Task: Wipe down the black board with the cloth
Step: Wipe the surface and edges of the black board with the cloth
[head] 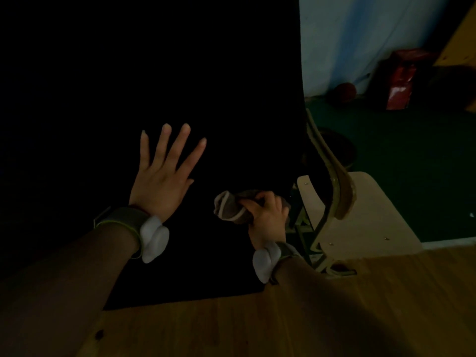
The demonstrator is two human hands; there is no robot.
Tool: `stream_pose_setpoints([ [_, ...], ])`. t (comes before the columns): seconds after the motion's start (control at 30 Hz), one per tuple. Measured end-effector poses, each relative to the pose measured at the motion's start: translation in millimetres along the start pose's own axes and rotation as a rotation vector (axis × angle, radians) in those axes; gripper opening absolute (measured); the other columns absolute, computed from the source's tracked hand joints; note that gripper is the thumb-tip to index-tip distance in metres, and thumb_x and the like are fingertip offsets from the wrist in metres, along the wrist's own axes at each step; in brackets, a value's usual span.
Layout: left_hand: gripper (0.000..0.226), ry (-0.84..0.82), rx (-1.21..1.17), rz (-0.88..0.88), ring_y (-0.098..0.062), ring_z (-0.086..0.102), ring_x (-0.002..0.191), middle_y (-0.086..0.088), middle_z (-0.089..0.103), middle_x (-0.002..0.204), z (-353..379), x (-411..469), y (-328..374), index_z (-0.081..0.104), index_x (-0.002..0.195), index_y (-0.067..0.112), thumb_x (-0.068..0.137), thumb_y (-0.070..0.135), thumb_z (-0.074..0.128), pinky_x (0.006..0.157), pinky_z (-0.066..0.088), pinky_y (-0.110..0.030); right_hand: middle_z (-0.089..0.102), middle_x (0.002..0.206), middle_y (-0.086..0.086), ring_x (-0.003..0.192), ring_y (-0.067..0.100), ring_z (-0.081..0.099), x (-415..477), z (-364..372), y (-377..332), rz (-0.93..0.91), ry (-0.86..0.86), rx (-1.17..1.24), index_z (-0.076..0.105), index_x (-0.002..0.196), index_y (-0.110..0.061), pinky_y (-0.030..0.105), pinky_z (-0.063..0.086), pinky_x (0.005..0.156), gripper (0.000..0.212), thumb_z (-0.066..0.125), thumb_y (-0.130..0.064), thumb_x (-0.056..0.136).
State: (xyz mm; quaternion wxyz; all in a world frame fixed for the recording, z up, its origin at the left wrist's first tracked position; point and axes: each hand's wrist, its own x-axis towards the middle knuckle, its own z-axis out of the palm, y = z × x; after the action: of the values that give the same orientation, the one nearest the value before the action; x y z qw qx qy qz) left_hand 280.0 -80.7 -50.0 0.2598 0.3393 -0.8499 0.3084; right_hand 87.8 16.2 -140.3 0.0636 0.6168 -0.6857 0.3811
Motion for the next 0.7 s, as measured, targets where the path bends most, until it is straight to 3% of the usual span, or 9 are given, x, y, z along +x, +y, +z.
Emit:
stream_pose_setpoints([
  [0.1,0.097,0.003,-0.013,-0.001,-0.04,0.003,0.14,-0.011,0.008,0.154,1,1,0,0.016,0.149,0.022,0.073,0.024,0.076,0.112,-0.011,-0.055,0.06,0.101,0.026,0.087,0.053,0.055,10,-9,-1,0.058,-0.007,0.113,0.074,0.1,-0.016,0.065,0.043,0.074,0.035,0.061,-0.005,0.07],
  [0.17,0.096,0.018,-0.039,-0.002,-0.04,0.004,0.14,-0.011,0.009,0.154,0,3,1,0.019,0.148,0.021,0.072,0.023,0.077,0.112,-0.012,-0.055,0.058,0.1,0.028,0.087,0.052,0.054,21,-26,-7,0.076,0.077,0.175,0.072,0.103,-0.011,0.061,0.044,0.075,0.038,0.059,0.0,0.07],
  [0.3,0.09,0.02,-0.054,-0.014,-0.041,0.005,0.14,-0.012,0.011,0.153,2,0,1,0.023,0.147,0.019,0.073,0.023,0.075,0.112,-0.012,-0.053,0.054,0.103,0.026,0.096,0.032,0.044,43,-53,-22,0.013,0.343,0.252,0.07,0.107,-0.009,0.046,0.037,0.077,0.039,0.056,-0.001,0.072],
  [0.37,0.08,0.021,-0.055,-0.018,-0.04,0.004,0.14,-0.012,0.012,0.153,1,-1,0,0.021,0.147,0.02,0.082,0.027,0.067,0.112,-0.013,-0.053,0.052,0.107,0.026,0.099,0.028,0.039,53,-61,-29,0.031,0.429,0.277,0.068,0.11,-0.011,0.044,0.032,0.08,0.04,0.057,0.0,0.073],
  [0.47,0.072,0.015,-0.034,-0.017,-0.04,0.004,0.14,-0.012,0.011,0.154,1,0,-1,0.017,0.149,0.021,0.085,0.035,0.049,0.113,-0.015,-0.052,0.053,0.106,0.028,0.099,0.034,0.043,55,-54,-34,-0.017,0.41,0.24,0.067,0.114,-0.012,0.048,0.035,0.078,0.049,0.058,0.008,0.07],
  [0.57,0.086,0.013,-0.006,-0.013,-0.039,0.005,0.141,-0.011,0.01,0.154,3,-1,-1,0.02,0.148,0.02,0.077,0.027,0.069,0.112,-0.011,-0.056,0.055,0.105,0.027,0.098,0.035,0.042,44,-33,-33,-0.049,0.346,0.184,0.066,0.116,-0.015,0.057,0.041,0.077,0.043,0.057,0.004,0.078],
  [0.7,0.096,0.019,0.016,0.006,-0.04,0.006,0.14,-0.011,0.011,0.154,3,-2,-2,0.02,0.148,0.02,0.071,0.023,0.076,0.112,-0.01,-0.056,0.038,0.11,0.006,0.095,0.027,0.035,43,-21,-26,-0.08,0.338,0.11,0.052,0.119,-0.031,0.044,0.032,0.079,0.048,0.06,-0.003,0.081],
])
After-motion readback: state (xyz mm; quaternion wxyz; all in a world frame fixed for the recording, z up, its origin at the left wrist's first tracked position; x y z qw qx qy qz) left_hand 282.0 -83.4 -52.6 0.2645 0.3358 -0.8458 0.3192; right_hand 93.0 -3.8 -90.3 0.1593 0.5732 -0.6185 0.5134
